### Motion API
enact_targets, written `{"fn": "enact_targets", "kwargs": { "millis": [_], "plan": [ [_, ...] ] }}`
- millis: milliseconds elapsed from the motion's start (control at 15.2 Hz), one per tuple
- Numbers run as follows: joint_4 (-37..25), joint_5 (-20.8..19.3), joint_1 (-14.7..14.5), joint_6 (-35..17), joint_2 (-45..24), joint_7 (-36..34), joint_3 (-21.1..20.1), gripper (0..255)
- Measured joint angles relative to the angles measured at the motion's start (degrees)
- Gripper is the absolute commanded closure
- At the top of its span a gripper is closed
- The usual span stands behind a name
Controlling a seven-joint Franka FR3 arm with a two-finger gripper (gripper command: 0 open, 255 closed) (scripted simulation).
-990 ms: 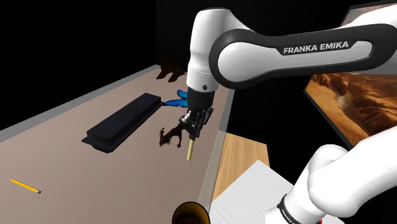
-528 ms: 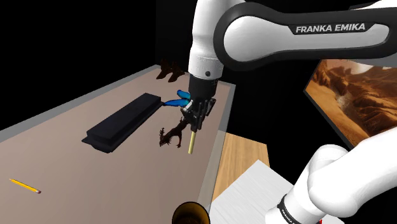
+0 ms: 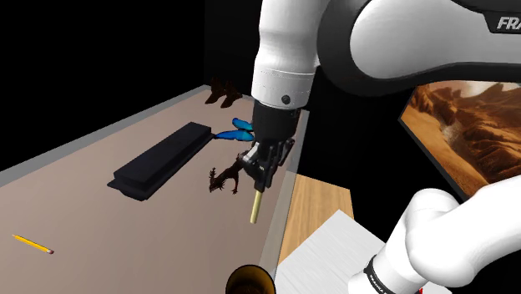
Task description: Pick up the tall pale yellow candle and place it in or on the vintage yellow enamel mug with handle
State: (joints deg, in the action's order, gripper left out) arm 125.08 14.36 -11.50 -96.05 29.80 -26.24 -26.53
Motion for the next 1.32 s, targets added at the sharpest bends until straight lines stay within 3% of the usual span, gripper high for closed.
{"fn": "enact_targets", "kwargs": {
  "millis": [528, 1320],
  "plan": [
    [-4.3, 4.3, -3.6, 4.3, 2.1, -10.2, -6.9, 255],
    [4.6, 6.3, -4.6, -3.8, 3.1, -10.1, -9.2, 255]
  ]
}}
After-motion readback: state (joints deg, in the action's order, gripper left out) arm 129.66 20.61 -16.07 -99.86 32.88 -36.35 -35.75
